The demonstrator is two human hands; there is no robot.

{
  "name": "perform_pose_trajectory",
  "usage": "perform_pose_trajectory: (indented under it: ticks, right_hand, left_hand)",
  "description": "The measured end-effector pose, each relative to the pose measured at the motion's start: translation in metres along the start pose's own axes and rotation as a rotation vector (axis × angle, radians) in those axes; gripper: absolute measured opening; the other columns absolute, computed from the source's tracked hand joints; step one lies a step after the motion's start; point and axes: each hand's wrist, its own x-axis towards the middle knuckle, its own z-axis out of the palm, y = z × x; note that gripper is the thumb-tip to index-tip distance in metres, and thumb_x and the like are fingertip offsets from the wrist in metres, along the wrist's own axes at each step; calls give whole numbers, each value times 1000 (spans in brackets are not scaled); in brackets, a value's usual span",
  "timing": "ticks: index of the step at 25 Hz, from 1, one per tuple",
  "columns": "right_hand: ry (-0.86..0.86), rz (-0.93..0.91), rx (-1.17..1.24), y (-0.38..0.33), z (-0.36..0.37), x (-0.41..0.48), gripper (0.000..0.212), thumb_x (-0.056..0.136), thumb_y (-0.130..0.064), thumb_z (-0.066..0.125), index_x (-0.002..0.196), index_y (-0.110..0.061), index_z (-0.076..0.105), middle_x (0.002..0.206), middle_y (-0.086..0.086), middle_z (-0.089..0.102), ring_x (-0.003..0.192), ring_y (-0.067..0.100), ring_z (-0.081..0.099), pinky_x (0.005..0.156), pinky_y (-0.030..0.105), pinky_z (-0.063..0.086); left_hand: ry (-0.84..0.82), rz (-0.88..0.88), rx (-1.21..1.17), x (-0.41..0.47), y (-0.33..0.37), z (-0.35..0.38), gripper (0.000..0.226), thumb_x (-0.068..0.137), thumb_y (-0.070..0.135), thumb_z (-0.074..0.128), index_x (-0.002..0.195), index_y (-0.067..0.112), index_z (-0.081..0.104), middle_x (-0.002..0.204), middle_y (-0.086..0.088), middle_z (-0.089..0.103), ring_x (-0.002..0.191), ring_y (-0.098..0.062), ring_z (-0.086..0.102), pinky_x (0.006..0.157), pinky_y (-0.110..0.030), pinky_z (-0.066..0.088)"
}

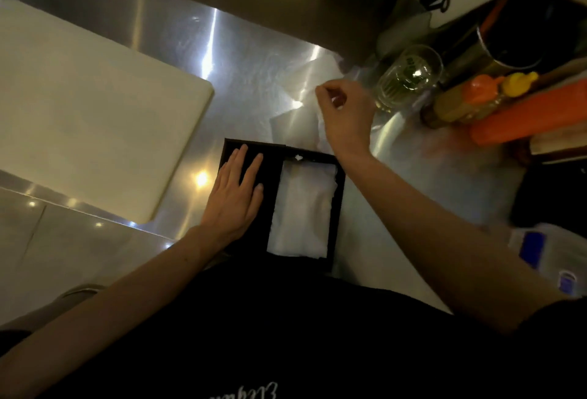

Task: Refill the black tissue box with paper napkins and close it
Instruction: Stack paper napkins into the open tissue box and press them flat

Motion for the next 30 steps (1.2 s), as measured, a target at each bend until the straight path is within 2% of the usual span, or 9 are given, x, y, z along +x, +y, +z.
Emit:
perform_pose_trajectory:
  ticks: [7,9,12,16,20,24,26,28,30]
  right_hand:
    - [91,166,115,-17,-26,-142,4,87,-28,68,84,-29,68,80,-15,65,72,0,60,65,7,45]
    - [116,202,49,-11,-24,-164,5,88,-30,66,86,-27,69,82,-13,65,71,0,59,66,10,46]
    - [86,270,-103,3,-16,-181,18,90,-38,63,95,-21,68,89,-7,63,71,4,59,72,23,50]
    - [-160,305,-320,19,-7,-191,39,91,-47,58,104,-11,63,100,5,59,82,17,58,73,28,44]
    - [-323,237,-495,19,-6,-188,37,94,-43,52,91,-7,60,96,9,57,84,24,57,71,34,46]
    - [-136,-20,-573,9,-6,-180,28,94,-32,55,112,-12,62,105,8,58,93,22,58,66,35,51]
    - [-113,-126,-592,9,0,-171,37,93,-30,55,125,-11,55,120,11,56,106,25,54,75,38,53]
    - [-236,-126,-650,17,9,-164,49,95,-32,53,137,-9,43,139,18,45,124,31,45,95,41,47]
    - [-379,-113,-753,30,17,-161,58,97,-37,47,145,-9,30,152,22,29,139,34,28,110,44,33]
  left_hand:
    - [26,32,-9,1,-2,0,52,99,24,38,148,7,33,156,-23,23,145,-38,20,117,-49,21]
    - [27,51,8,-1,-2,1,52,100,24,39,149,7,32,157,-23,21,146,-37,19,118,-49,18]
    - [27,32,12,-2,0,1,52,100,25,37,149,9,30,158,-22,20,147,-35,17,119,-49,14]
    - [22,34,14,-2,1,0,52,101,25,37,150,10,29,158,-22,18,147,-35,16,119,-50,12]
    - [16,37,14,-3,1,-1,52,101,25,36,150,10,27,158,-23,17,147,-36,15,119,-48,11]
    - [11,40,27,-3,2,-2,52,101,25,34,151,10,26,159,-22,16,148,-35,13,120,-48,11]
    - [5,41,34,-4,1,-3,53,101,26,34,151,10,26,159,-21,16,148,-34,13,120,-47,11]
    - [-5,43,42,-4,1,-4,53,102,26,33,151,10,25,159,-21,15,148,-34,12,120,-47,10]
    - [-13,46,54,-4,1,-4,53,102,27,34,152,11,24,159,-22,14,148,-34,12,120,-47,10]
